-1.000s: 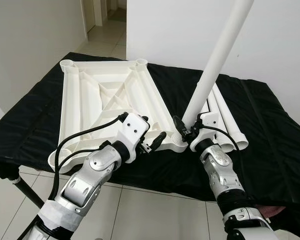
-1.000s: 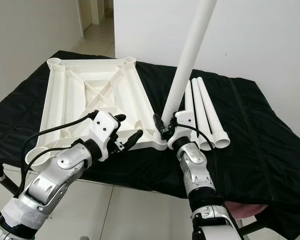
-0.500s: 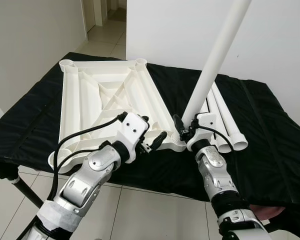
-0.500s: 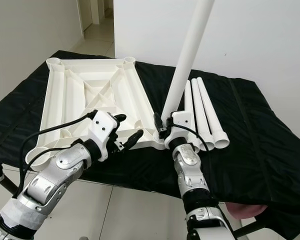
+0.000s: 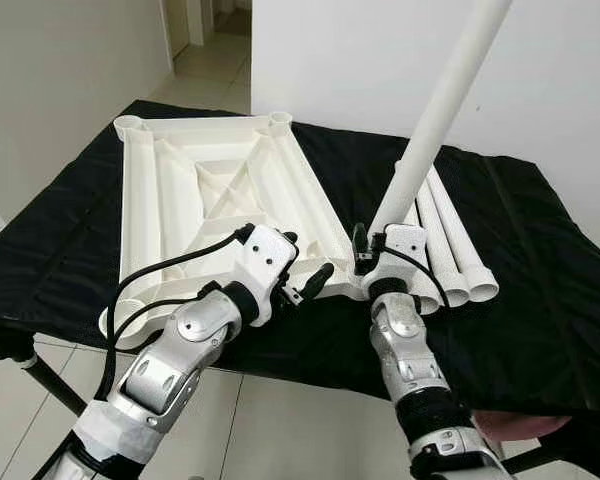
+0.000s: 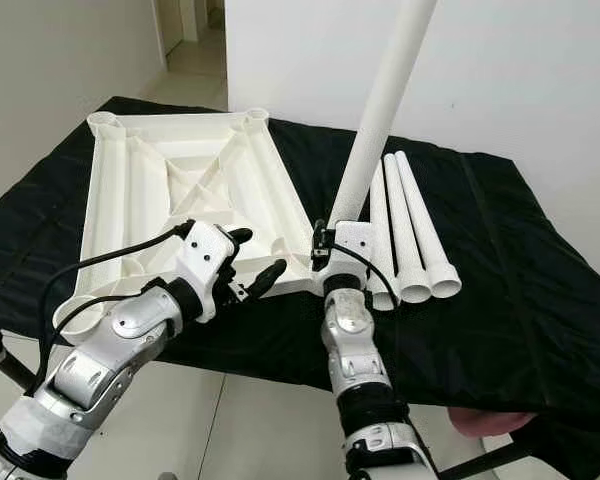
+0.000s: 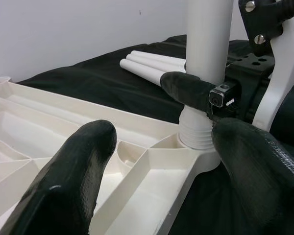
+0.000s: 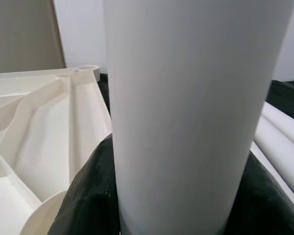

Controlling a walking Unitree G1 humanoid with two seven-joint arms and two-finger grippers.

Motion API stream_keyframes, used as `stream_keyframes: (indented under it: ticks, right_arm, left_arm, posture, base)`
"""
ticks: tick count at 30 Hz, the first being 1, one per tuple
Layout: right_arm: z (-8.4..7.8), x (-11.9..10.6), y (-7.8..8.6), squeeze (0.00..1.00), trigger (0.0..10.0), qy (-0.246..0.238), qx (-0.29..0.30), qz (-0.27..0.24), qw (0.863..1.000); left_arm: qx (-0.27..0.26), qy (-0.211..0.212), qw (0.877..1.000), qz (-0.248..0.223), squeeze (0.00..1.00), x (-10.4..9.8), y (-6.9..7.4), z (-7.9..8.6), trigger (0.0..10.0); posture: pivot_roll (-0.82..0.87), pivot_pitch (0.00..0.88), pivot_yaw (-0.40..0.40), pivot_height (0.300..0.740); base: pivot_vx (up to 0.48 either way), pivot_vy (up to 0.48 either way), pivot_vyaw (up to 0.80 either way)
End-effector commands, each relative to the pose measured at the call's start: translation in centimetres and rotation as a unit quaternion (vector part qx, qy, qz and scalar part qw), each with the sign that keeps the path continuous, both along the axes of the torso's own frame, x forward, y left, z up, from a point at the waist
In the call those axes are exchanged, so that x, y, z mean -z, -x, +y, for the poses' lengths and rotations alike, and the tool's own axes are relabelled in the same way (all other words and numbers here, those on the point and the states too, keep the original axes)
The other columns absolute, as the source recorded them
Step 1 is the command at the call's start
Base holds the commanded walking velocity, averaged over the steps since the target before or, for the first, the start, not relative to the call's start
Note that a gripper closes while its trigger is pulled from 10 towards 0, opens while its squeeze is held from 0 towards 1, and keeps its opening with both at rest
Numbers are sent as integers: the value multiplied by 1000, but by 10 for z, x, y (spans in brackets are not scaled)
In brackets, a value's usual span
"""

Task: Building children table

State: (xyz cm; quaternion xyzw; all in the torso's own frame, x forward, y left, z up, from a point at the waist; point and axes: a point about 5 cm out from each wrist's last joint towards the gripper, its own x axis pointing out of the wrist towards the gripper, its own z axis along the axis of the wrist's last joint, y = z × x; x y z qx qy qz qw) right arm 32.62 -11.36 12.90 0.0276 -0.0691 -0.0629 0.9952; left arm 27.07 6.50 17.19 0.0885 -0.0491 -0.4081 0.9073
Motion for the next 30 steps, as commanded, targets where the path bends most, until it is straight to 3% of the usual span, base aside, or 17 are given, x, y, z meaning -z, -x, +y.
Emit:
stream_keyframes:
  ticks: [1,7,13,14,26,30]
  right_arm:
    - [-15,27,7,0,10000,8,41,67,997]
    - [-24,23,7,0,10000,13,72,59,996]
    - [-33,7,2,24,10000,-1,67,11,998]
    - [-35,5,2,1000,10000,0,68,6,998]
    - [-41,-3,-3,1000,10000,-1,37,-14,999]
    - [-36,0,-5,1000,10000,-15,-25,-5,1000]
  left_arm:
    - [69,-13,998,6,0,0,5,-7,10000]
    - [70,-11,997,4,0,-1,5,-9,10000]
    - [71,-6,997,5,0,-1,6,-11,10000]
    - [72,-6,997,5,0,-1,6,-12,10000]
    - [79,-8,997,9,0,1,7,-14,10000]
    - [80,-10,997,14,0,3,8,-15,10000]
  posture:
    - [14,0,-49,740]
    - [11,0,-55,740]
    - [9,0,-57,740]
    - [7,0,-56,740]
    - [3,0,-54,740]
    - [3,0,-53,740]
  base:
    - [0,0,0]
    - [0,0,0]
    - [0,0,0]
    - [0,0,0]
    - [0,0,0]
    - [0,0,0]
